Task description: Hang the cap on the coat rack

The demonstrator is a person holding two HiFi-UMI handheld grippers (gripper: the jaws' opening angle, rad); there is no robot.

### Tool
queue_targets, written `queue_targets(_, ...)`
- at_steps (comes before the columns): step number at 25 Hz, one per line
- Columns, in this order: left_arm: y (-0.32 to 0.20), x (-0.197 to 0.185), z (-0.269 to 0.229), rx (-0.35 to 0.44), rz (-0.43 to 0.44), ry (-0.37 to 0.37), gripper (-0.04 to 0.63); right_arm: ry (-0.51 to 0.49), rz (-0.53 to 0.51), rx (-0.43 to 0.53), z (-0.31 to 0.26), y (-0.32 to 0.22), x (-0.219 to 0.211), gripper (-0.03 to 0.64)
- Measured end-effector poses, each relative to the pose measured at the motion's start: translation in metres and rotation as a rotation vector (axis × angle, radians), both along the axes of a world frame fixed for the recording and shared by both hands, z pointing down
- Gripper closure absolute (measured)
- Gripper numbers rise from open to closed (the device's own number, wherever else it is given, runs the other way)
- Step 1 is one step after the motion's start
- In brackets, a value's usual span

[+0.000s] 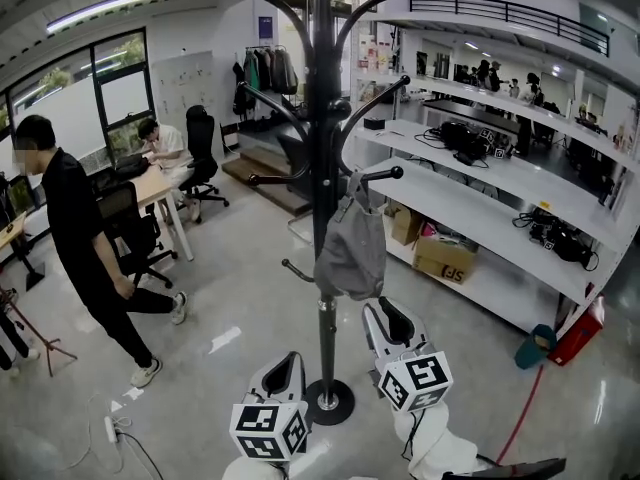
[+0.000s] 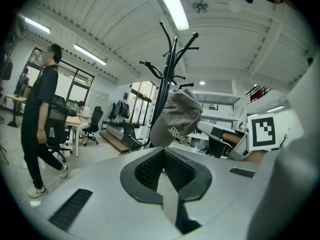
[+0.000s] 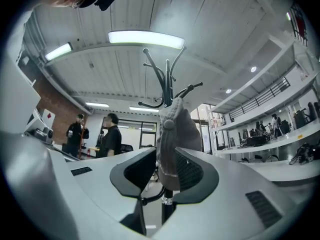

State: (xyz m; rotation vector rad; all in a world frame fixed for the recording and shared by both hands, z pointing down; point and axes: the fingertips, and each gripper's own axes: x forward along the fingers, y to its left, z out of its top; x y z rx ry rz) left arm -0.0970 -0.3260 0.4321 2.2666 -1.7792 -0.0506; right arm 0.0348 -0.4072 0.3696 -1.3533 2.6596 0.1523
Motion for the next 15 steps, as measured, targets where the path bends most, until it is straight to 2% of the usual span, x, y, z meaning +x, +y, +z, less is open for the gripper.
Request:
queue_targets(6,0.007,0.013,0.008,-0.021,0.021,0.003,0.595,0.03,-0.017,-0.061,0.025,0.018,-0.004,0.52)
queue_targets(15,0.016,0.029,0.018,-0.022,0.048,0.007,0.595,0.014,-0.003,-0.154,0.055,0.05,-0.001,0.525)
